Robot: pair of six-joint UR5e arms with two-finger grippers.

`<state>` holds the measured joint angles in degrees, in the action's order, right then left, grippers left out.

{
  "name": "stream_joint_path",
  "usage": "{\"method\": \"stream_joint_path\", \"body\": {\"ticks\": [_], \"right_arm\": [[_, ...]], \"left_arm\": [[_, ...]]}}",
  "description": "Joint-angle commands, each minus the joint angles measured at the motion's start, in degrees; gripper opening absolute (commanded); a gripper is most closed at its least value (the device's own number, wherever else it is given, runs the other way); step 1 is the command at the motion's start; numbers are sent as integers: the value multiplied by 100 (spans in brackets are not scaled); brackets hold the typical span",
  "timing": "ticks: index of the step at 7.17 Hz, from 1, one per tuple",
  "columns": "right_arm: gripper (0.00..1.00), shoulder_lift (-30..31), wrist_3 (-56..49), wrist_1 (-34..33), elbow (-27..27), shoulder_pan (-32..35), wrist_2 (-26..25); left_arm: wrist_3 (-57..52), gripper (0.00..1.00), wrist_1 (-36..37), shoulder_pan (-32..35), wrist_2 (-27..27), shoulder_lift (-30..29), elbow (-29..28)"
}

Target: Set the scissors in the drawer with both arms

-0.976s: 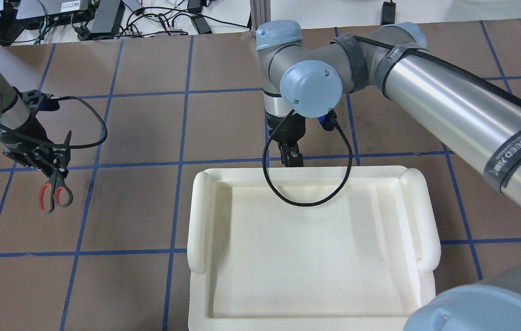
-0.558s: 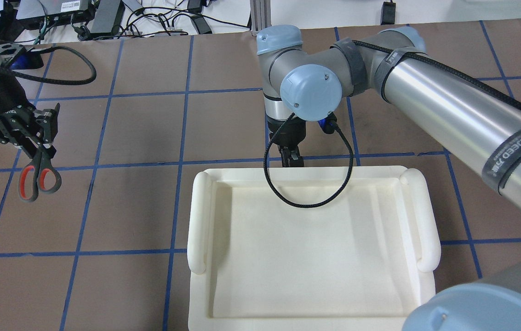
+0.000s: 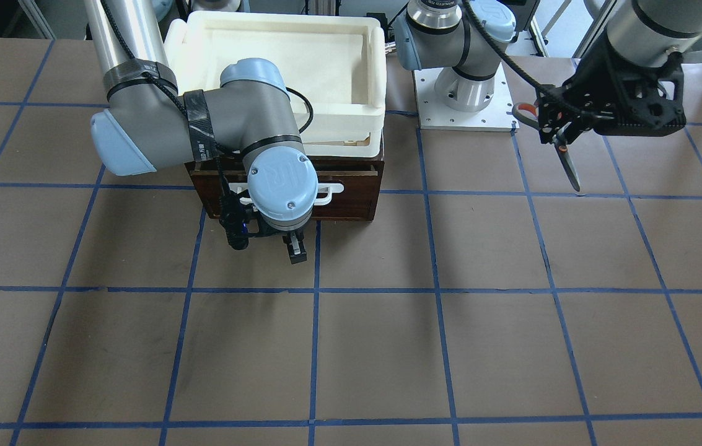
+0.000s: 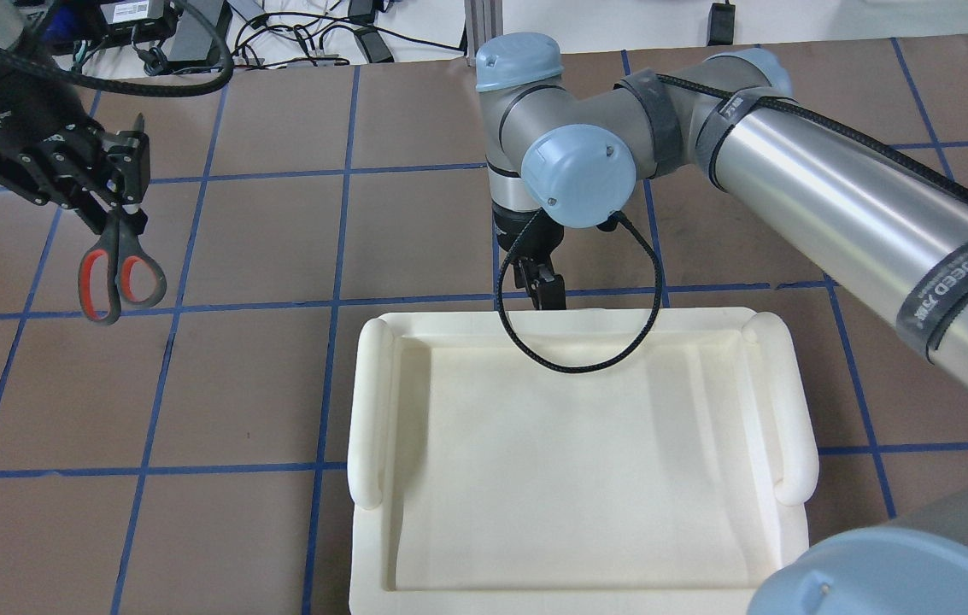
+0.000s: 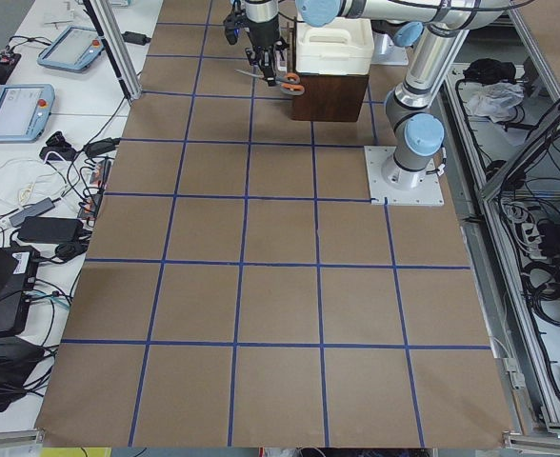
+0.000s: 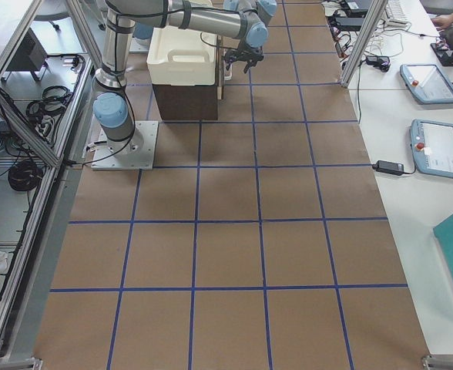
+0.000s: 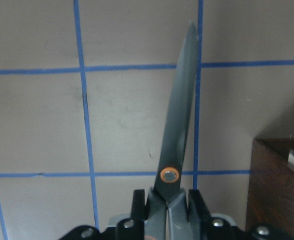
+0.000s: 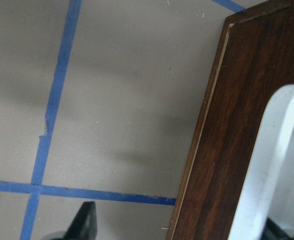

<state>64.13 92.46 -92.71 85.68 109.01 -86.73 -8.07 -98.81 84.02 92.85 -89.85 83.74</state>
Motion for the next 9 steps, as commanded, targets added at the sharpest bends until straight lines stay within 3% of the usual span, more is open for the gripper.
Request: {"method": "stream_joint_path", "body": {"ticks": [1,9], "right_arm": [[100,-6,-131,-203,-51,-11,-19],[100,-366,-334,-511,-551,-64,-107]], "left_arm": [[86,13,697,370,-4,-33,37],[86,14,671,414,-22,2,195]]}}
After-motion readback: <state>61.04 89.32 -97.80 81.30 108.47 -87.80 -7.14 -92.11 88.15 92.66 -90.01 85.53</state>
